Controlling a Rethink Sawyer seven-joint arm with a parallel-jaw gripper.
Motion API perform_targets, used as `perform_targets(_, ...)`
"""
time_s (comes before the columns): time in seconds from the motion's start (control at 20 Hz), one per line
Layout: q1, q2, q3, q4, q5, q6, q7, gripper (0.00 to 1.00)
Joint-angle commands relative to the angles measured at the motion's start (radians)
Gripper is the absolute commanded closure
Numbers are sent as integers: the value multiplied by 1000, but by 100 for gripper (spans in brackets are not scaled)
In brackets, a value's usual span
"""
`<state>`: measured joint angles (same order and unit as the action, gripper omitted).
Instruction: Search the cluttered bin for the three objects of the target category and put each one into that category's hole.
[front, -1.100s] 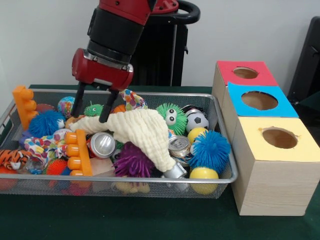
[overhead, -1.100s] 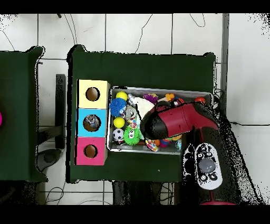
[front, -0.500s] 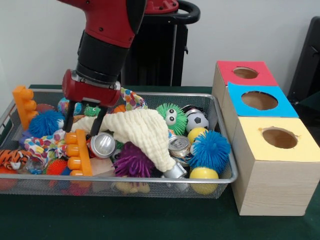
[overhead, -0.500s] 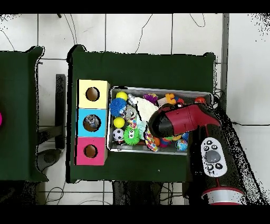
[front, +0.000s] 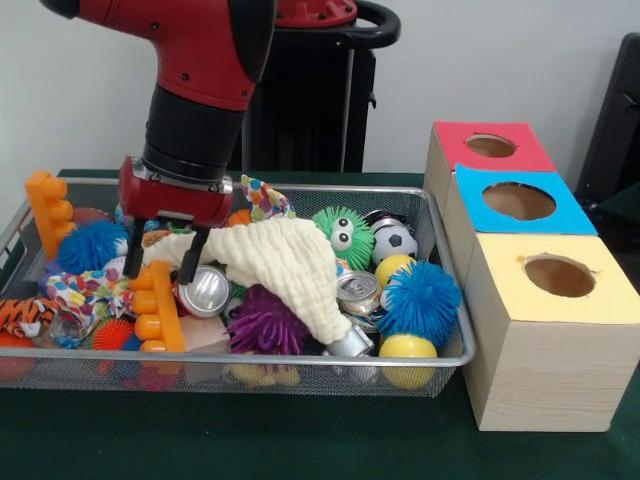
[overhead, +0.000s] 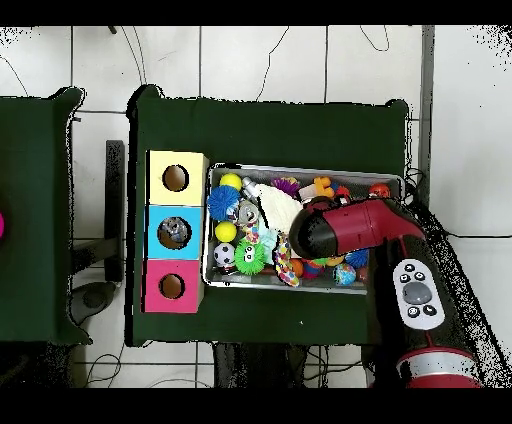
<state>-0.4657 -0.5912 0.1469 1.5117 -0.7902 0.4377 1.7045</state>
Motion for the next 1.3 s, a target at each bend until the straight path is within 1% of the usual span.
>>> perform_targets(0.05,6,65,67,-27,-18,-66,10,0)
perform_targets(0.1,34,70,32,-48,-36,-79,45,0)
perform_targets(0.15,42,76,22,-59,-43,-85,53,0)
perform_targets(0.35,41,87,23,-69,-52,-123,49,0)
perform_targets(0.45,53,91,6,-79,-57,-133,63,0)
perform_targets(0.6,67,98,-14,-94,-57,-177,89,0)
perform_targets(0.8,76,95,-26,-98,-45,-215,90,0)
perform_targets(1.0,89,99,-47,-108,-38,-219,86,0)
perform_targets(1.1,98,105,-63,-116,-33,-205,83,0)
perform_targets(1.3,128,128,-110,-146,-27,-143,83,0)
